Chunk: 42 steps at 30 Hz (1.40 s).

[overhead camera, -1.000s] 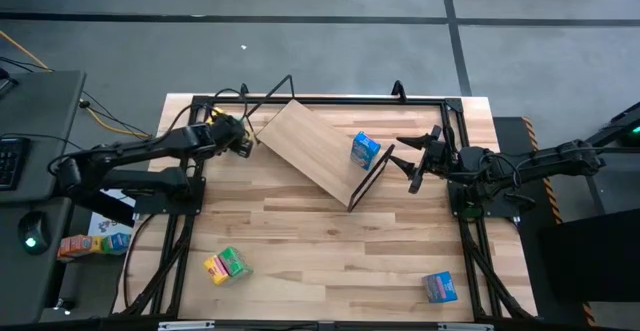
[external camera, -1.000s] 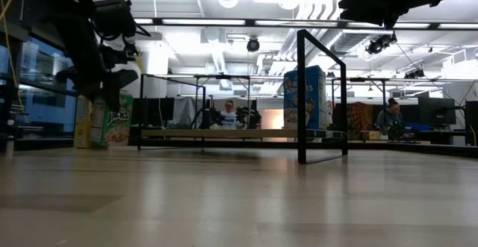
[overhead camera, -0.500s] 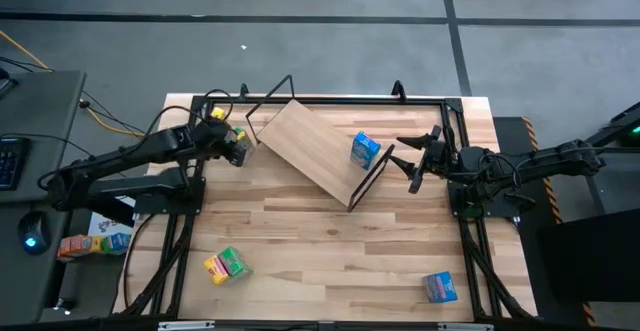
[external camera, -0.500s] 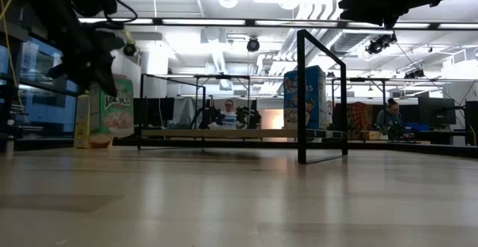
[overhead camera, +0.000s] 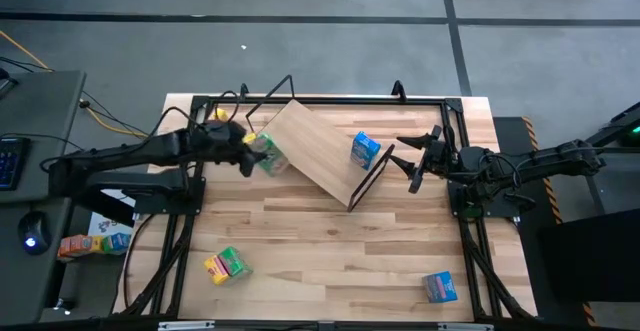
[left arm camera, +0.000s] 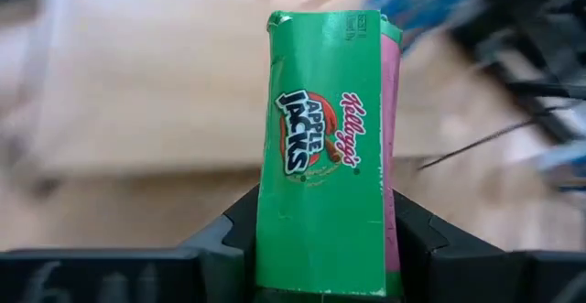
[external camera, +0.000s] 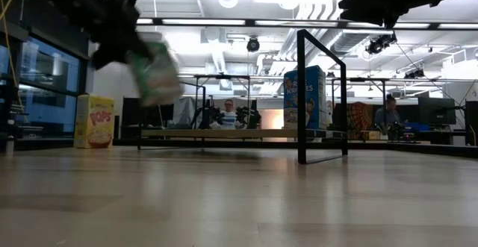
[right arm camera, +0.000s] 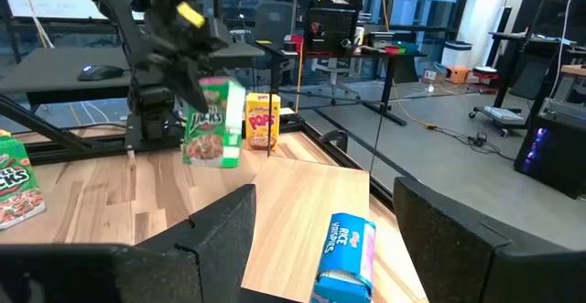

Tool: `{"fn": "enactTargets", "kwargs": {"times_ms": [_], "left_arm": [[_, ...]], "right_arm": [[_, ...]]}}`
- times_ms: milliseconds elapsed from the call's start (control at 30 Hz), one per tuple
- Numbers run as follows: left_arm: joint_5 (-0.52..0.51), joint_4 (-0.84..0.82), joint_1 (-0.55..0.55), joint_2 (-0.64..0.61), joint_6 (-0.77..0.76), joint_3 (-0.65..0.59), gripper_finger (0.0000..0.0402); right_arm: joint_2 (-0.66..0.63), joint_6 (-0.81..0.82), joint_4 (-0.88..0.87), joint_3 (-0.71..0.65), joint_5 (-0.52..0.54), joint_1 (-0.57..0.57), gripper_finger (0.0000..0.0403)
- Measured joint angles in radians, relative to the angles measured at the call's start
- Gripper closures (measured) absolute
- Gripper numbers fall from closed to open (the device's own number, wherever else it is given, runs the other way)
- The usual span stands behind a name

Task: Stack cereal on shelf
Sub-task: Put the top green cereal box on the shelf

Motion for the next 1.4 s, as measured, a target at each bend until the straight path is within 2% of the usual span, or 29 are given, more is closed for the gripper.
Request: {"fn": "enactTargets", "kwargs": {"times_ms": [67,133,267,400,467,533,733,900,1000,1267,1400], "left_arm": [[0.003,0.073,-0.019,0.041,0.061,0.011,0.0275],[-0.010,0.067,-0.027,0.101,0.133,0.052,0.0275],[-0.084,-0.039,-0.020,0.262,0.238,0.202,0.0275],[-0.188,-0.136,0.002,0.428,0.443,0.385,0.0275],[-0.207,-0.173,0.021,0.502,0.546,0.462,0.0275],[-0.182,-0.192,0.040,0.568,0.647,0.528,0.0275],[0.018,-0.290,0.098,0.724,0.961,0.622,0.0275],[0.004,-0.303,0.145,0.780,1.136,0.626,0.0275],[0.012,-0.303,0.180,0.779,1.169,0.627,0.0275],[0.131,-0.299,0.317,0.757,1.211,0.627,0.0275],[0.129,-0.295,0.352,0.782,1.224,0.626,0.0275]], "right_arm": [[0.000,0.000,0.000,0.000,0.005,0.000,0.0153],[0.000,0.000,0.000,0.000,0.007,0.000,0.0153],[0.000,0.000,0.000,0.000,0.014,0.000,0.0153],[0.000,0.000,0.000,0.000,0.027,0.000,0.0153],[0.000,0.000,0.000,0.000,0.025,0.000,0.0153],[0.000,0.000,-0.001,0.000,0.025,0.000,0.0153],[0.000,0.002,-0.022,0.000,0.021,0.000,0.0153],[0.000,0.003,-0.026,0.000,0.021,0.000,0.0153],[0.000,0.002,-0.026,0.000,0.021,0.000,0.0153],[0.000,0.003,-0.026,0.000,0.023,0.000,0.0153],[0.000,0.003,-0.025,0.000,0.026,0.000,0.0153]]}}
